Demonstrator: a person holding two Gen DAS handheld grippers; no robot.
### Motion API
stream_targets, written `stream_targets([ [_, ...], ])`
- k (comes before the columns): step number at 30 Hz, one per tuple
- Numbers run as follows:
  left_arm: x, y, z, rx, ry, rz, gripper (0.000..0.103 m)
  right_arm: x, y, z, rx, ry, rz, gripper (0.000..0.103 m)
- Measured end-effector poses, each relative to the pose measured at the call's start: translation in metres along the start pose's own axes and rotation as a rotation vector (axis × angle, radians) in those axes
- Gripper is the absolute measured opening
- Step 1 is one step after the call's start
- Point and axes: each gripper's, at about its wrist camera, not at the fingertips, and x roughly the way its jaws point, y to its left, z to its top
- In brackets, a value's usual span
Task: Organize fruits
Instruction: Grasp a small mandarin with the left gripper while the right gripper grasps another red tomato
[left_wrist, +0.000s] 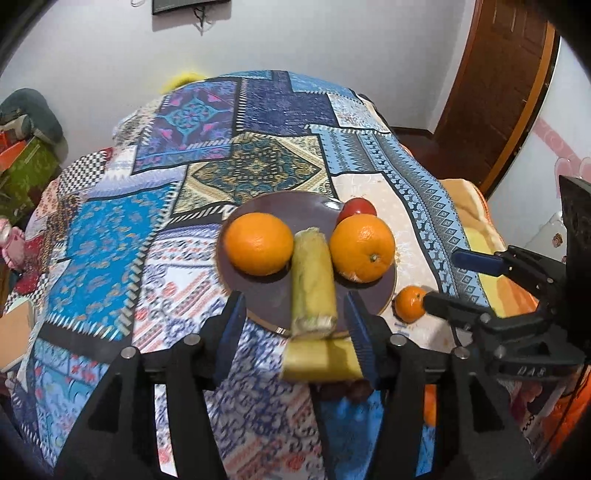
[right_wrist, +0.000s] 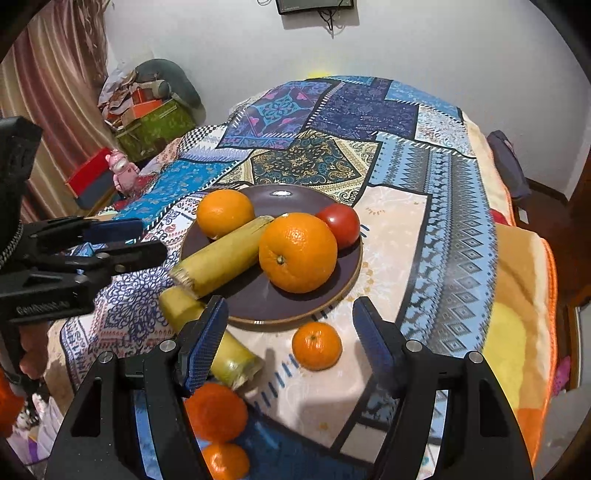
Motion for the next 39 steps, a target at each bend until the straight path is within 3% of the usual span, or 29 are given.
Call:
stream_targets([
  [8,-0.028,0.005,-0.039,-0.010,0.005,0.018,0.068,-0.019,0.010,-0.027,0.022,0.012,-0.003,0.067],
  [15,-0.035,-0.005,-0.075,-0.010,0.031,-0.004,0.069,-0.015,0.030,-0.054,0.022,0.063,0.023,0.067],
  [23,-0.026,-0.009,-0.104,-0.020,0.090,-0.013,0.069,0.012,0.044,-0.063,0.009,0.117,0.032,0.067],
  [29,-0.020,-0.007,-0.113,-0.043,0.123,-0.023,0.069,0.024,0.042,-0.067,0.047,0.147,0.075,0.046],
  [39,-0.020,-0.035,-0.106,-0.028,0.122,-0.060,0.069,-0.012,0.030,-0.068,0.060,0.063,0.051,0.045],
])
